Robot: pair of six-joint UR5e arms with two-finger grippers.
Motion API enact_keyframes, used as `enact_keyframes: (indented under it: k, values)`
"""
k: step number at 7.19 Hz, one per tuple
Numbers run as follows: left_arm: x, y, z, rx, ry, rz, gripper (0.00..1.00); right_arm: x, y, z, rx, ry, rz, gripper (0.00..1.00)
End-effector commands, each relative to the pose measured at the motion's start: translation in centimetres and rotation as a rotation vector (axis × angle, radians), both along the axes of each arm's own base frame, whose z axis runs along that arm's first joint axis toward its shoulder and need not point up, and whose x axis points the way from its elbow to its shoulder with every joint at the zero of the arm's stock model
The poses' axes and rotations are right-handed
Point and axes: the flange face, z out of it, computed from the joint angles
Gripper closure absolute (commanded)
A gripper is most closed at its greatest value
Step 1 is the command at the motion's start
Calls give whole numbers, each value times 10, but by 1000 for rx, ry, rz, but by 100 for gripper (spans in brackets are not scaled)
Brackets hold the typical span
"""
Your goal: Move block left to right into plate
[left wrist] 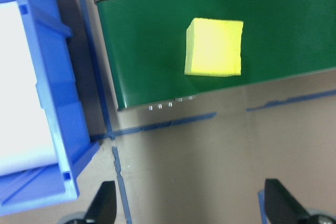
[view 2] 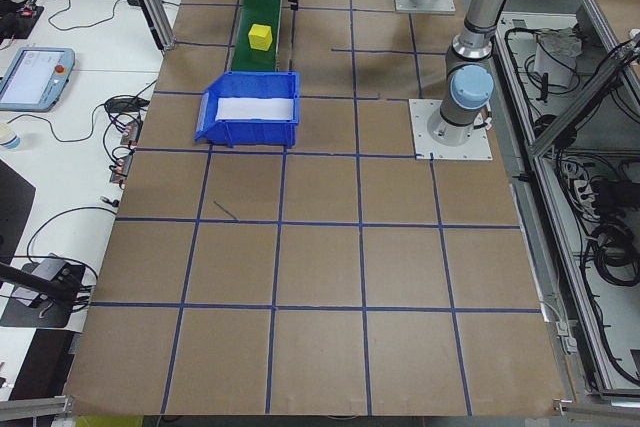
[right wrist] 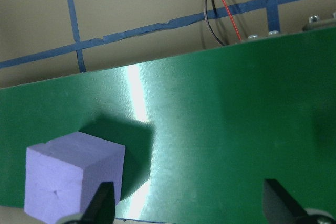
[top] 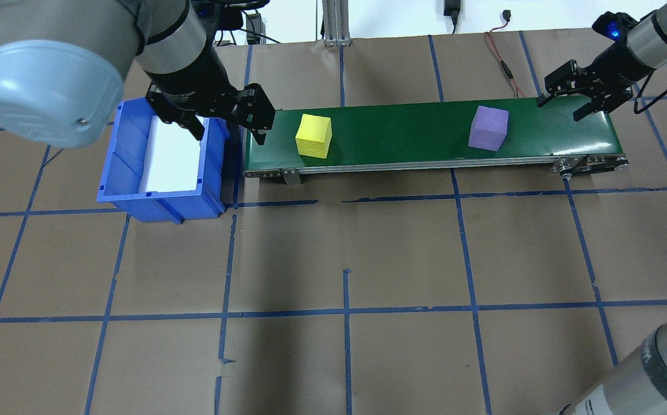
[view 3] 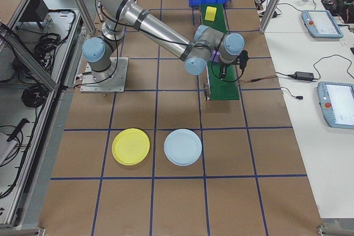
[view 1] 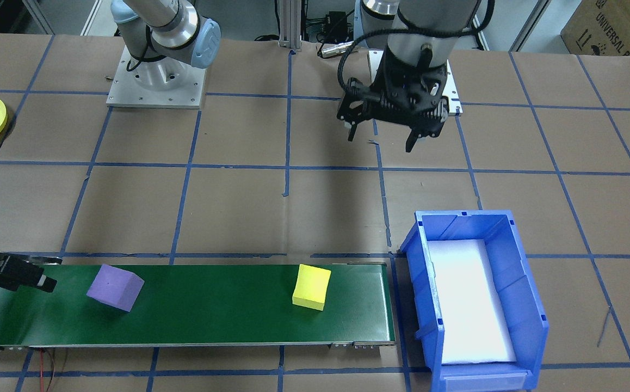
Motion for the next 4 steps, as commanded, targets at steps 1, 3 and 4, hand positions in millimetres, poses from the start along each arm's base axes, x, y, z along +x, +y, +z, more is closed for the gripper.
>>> enact_keyframes:
  k: [1, 3, 4]
  values:
    - [7, 32, 29, -35, 6, -8, 0, 0, 0, 0, 1, 0, -3, 0]
    - [18, 26, 16, -24, -4, -15, 0, 0, 0, -1, 2, -1, -3, 0]
    - [33, 18, 17, -36, 2, 13, 0, 0, 0, -1, 2, -1, -1, 0]
